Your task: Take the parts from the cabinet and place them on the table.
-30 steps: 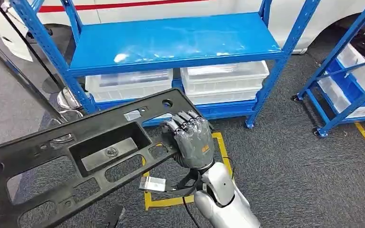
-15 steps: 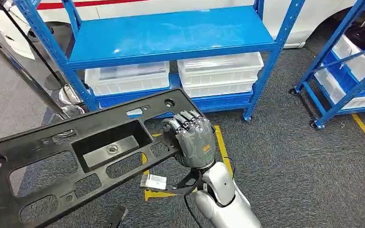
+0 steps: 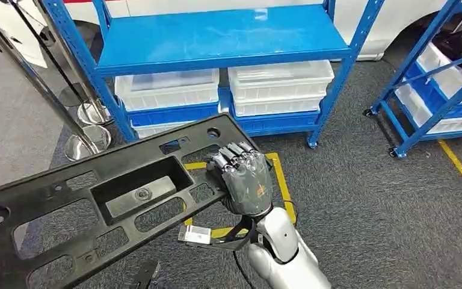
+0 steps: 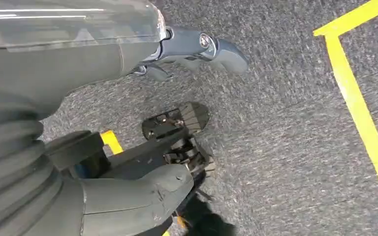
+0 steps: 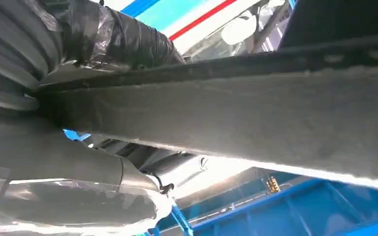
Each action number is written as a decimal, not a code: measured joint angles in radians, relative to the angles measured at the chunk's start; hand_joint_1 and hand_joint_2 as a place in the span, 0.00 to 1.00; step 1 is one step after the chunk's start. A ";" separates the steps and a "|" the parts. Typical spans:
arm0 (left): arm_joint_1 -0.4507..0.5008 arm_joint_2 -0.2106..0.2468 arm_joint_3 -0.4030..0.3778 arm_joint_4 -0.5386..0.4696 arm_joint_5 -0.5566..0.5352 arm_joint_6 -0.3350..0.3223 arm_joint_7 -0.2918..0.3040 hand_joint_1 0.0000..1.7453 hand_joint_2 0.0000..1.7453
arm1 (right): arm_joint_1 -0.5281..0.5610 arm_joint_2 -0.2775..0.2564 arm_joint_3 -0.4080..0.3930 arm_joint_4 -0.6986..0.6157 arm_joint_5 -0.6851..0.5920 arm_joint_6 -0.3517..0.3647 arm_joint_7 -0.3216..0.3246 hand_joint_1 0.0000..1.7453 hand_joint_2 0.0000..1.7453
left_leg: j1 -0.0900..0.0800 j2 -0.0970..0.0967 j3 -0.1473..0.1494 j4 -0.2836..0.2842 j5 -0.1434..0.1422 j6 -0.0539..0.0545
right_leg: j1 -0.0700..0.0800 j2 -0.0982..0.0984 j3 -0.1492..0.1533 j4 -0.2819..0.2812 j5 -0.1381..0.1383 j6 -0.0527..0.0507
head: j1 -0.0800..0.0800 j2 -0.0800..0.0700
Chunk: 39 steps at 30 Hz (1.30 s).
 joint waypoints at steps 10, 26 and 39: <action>0.002 0.000 -0.001 0.000 -0.011 0.000 0.007 0.00 1.00 | 0.000 -0.001 0.004 0.001 -0.029 0.006 -0.008 1.00 1.00 | 0.011 -0.003 -0.091 0.289 -0.174 -0.047 | -0.001 -0.005 -0.068 -0.010 0.063 -0.046 | 0.000 0.000; -0.004 0.001 -0.002 0.000 -0.012 0.000 0.009 0.00 1.00 | -0.002 -0.019 0.008 -0.002 -0.031 0.010 -0.018 1.00 1.00 | 0.002 0.002 0.045 -0.047 -0.002 0.015 | -0.006 -0.001 -0.166 0.262 -0.050 0.013 | 0.000 0.000; 0.000 0.001 -0.002 0.000 -0.015 -0.004 0.009 0.00 1.00 | -0.002 -0.021 0.014 -0.004 -0.031 0.013 -0.021 1.00 1.00 | 0.010 -0.004 -0.093 0.241 -0.166 -0.045 | -0.002 -0.005 -0.051 -0.012 0.050 -0.046 | 0.000 0.000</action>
